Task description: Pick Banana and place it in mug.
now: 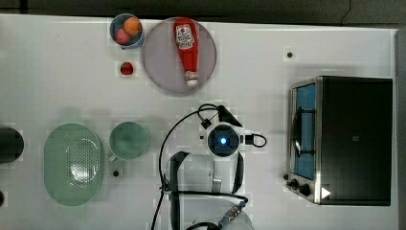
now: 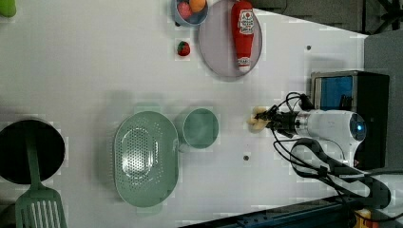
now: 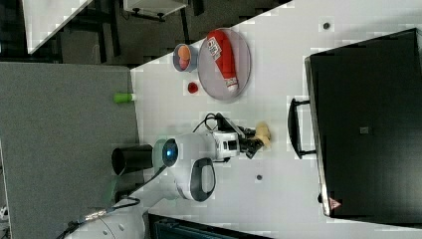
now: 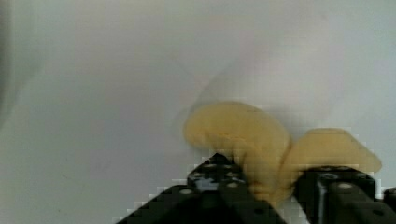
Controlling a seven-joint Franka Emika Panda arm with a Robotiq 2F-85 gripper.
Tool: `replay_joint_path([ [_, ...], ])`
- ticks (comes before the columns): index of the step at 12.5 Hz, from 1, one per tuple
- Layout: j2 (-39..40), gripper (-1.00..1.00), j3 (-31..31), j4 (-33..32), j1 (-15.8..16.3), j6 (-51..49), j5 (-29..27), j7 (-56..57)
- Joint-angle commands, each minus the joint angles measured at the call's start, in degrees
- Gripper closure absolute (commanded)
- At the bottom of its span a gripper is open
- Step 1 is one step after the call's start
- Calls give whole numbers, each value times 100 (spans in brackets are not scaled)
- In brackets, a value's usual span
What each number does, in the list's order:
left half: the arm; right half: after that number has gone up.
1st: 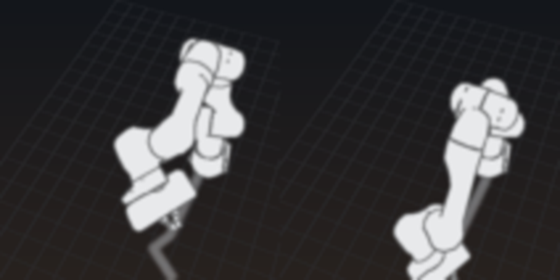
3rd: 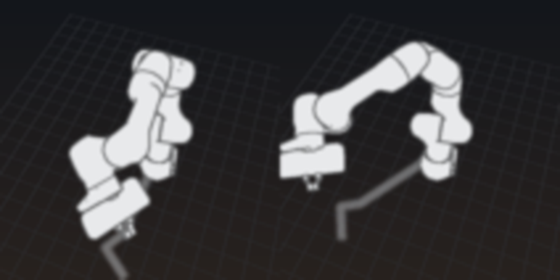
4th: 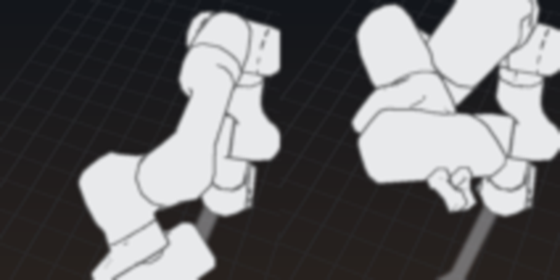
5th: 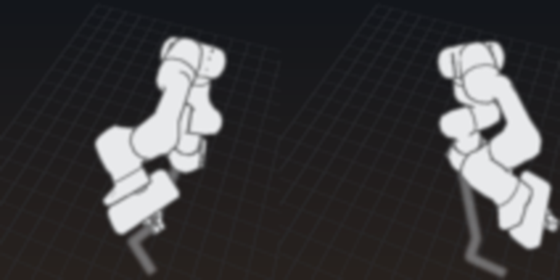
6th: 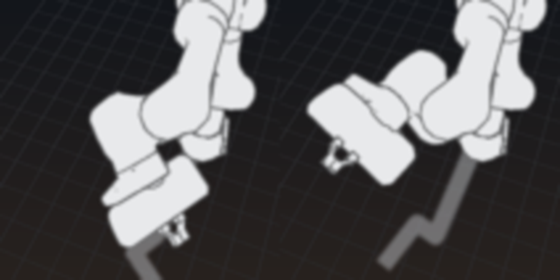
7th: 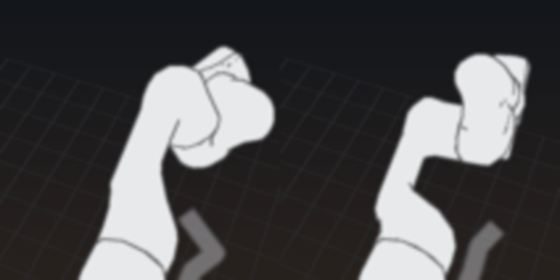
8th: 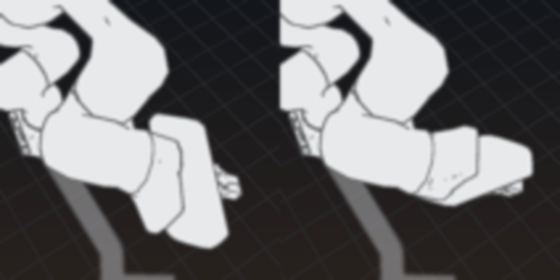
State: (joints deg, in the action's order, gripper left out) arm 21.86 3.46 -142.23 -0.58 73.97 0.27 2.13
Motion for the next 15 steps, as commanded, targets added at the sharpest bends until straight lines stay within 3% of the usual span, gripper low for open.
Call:
replay_joint_path([
  [1, -388, 32, -69, 17, 48, -93, 38, 50],
  [6, -1909, 32, -75, 324, 9, -1774, 14, -27],
  [10, -3106, 32, -61, 1043, 4, -4140, 14, -29],
  [15, -3703, 32, -374, 1908, 103, -5656, 10, -169],
])
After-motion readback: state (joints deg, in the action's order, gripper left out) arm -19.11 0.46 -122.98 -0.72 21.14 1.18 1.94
